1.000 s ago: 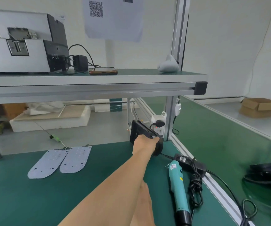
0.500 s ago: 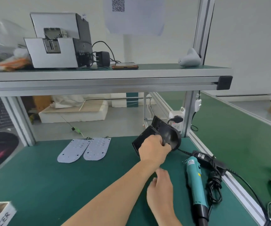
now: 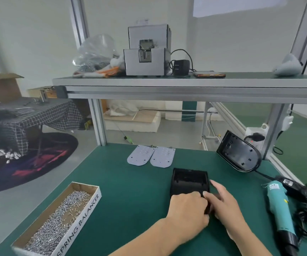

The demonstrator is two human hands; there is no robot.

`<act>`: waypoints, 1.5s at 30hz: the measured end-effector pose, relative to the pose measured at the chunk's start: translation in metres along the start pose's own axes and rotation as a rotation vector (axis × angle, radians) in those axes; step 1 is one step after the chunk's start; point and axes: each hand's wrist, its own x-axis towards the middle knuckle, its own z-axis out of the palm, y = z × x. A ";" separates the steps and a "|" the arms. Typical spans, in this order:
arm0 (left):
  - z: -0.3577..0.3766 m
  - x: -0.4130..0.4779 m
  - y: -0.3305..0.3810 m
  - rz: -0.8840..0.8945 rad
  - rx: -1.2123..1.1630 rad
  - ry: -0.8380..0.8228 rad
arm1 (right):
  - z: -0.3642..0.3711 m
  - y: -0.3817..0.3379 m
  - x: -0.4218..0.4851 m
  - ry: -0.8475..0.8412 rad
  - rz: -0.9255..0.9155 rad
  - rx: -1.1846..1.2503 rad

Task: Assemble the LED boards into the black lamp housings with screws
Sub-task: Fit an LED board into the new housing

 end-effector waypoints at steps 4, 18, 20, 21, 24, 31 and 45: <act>-0.022 -0.029 -0.049 -0.178 -0.153 0.212 | 0.005 -0.004 -0.006 0.047 0.022 -0.075; -0.023 -0.092 -0.219 -0.745 0.056 0.400 | 0.008 -0.003 -0.007 0.098 -0.006 -0.164; -0.027 -0.057 -0.214 -0.654 0.012 0.435 | 0.008 -0.005 -0.007 0.108 -0.013 -0.184; -0.029 -0.035 -0.212 -0.622 0.003 0.419 | 0.009 -0.006 -0.007 0.115 -0.014 -0.190; -0.033 0.042 -0.218 -0.619 -0.011 0.280 | 0.011 -0.010 -0.008 0.142 -0.016 -0.195; -0.017 0.160 -0.248 -0.860 -0.161 -0.024 | 0.014 -0.007 -0.005 0.133 -0.083 -0.263; -0.028 0.168 -0.281 -0.949 -0.173 -0.187 | 0.012 -0.010 -0.002 0.119 -0.069 -0.234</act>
